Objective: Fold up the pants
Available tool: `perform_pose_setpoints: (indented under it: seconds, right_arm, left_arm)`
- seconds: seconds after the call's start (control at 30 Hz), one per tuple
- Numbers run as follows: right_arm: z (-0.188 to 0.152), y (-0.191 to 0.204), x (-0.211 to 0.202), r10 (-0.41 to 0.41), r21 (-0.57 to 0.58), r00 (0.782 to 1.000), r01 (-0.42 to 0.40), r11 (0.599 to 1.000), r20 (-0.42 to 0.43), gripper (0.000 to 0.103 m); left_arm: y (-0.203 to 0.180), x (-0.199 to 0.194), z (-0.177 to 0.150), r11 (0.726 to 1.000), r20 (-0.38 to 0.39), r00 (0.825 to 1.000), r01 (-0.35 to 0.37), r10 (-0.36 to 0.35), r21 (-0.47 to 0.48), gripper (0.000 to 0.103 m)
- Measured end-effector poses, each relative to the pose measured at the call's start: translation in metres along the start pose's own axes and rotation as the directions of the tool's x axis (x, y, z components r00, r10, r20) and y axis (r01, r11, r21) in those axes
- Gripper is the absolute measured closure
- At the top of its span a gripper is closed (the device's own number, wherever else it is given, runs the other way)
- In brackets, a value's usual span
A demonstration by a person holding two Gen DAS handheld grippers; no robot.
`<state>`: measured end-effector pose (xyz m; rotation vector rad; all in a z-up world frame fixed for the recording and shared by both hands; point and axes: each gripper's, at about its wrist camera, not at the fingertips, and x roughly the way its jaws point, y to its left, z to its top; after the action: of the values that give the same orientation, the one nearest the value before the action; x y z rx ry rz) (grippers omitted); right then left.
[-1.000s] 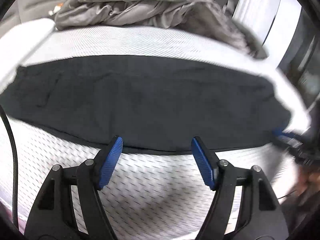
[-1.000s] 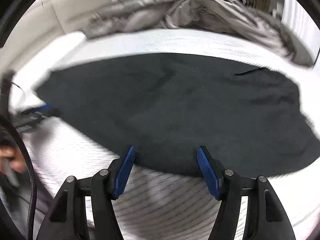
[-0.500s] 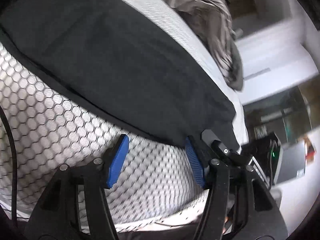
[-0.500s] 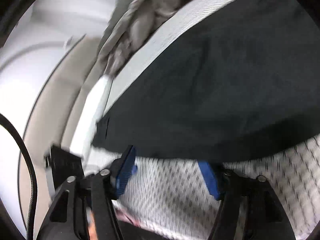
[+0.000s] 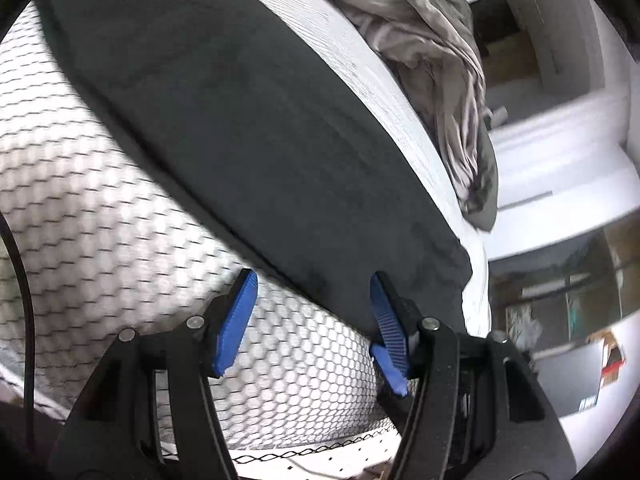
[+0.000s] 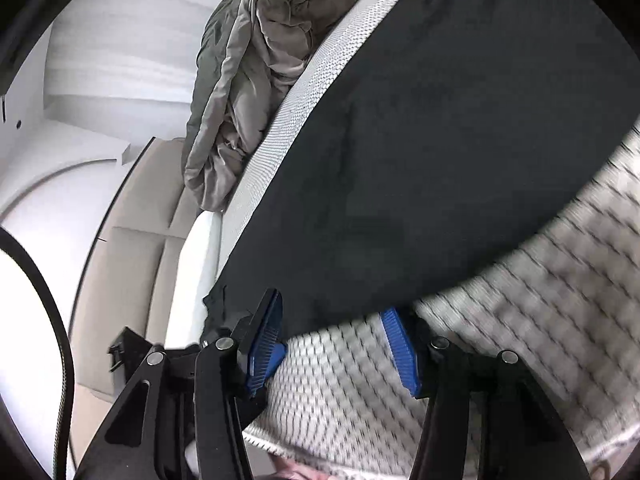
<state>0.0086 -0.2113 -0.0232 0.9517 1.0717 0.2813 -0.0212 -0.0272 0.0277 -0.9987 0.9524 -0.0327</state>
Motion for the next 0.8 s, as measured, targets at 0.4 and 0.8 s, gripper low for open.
perform_pose_setpoints:
  seconds: [0.4,0.8]
  right_arm:
    - [0.041,-0.018,-0.02,-0.018,0.027,0.977,0.013,1.0,0.215,0.047]
    - [0.044,-0.012,0.012,0.14,0.074,0.988,-0.145,0.987,0.071,0.041]
  left_arm:
    - [0.009,-0.003,0.002,0.999,0.036,0.998,-0.045,0.044,0.017,0.047]
    - [-0.016,0.035,-0.012,0.996,-0.022,0.996,0.088,-0.089,-0.014,0.036]
